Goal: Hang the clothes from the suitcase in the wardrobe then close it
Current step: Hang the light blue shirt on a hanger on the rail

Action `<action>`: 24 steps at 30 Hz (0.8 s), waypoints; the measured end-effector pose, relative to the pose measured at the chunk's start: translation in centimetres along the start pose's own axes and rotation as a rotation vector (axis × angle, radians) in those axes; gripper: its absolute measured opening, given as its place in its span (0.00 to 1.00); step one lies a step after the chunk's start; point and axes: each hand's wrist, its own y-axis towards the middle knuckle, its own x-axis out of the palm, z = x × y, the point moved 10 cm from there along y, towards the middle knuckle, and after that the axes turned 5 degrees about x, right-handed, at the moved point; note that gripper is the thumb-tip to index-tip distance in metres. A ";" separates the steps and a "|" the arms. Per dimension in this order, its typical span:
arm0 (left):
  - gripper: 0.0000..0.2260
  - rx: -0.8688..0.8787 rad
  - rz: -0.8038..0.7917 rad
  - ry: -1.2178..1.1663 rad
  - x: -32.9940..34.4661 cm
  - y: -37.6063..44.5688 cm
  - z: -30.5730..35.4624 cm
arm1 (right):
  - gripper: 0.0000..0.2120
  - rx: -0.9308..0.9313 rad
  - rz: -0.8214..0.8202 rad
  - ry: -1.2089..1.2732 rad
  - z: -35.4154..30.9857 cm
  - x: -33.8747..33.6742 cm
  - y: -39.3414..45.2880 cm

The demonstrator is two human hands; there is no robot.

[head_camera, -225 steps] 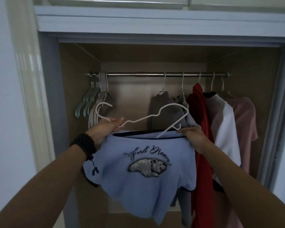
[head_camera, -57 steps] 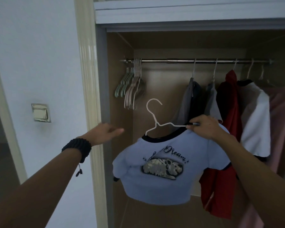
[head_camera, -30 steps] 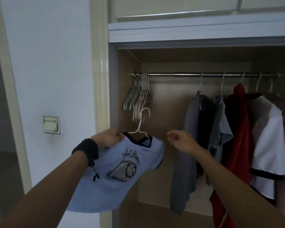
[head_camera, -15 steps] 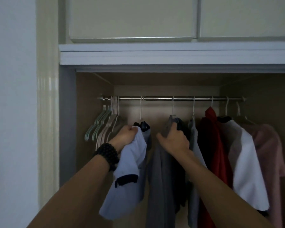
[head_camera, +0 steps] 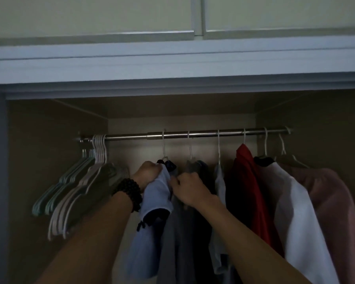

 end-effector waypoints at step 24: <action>0.07 0.489 -0.111 0.112 3.0 -18.4 7.3 | 0.12 0.126 0.187 -0.094 3.2 -9.1 -16.0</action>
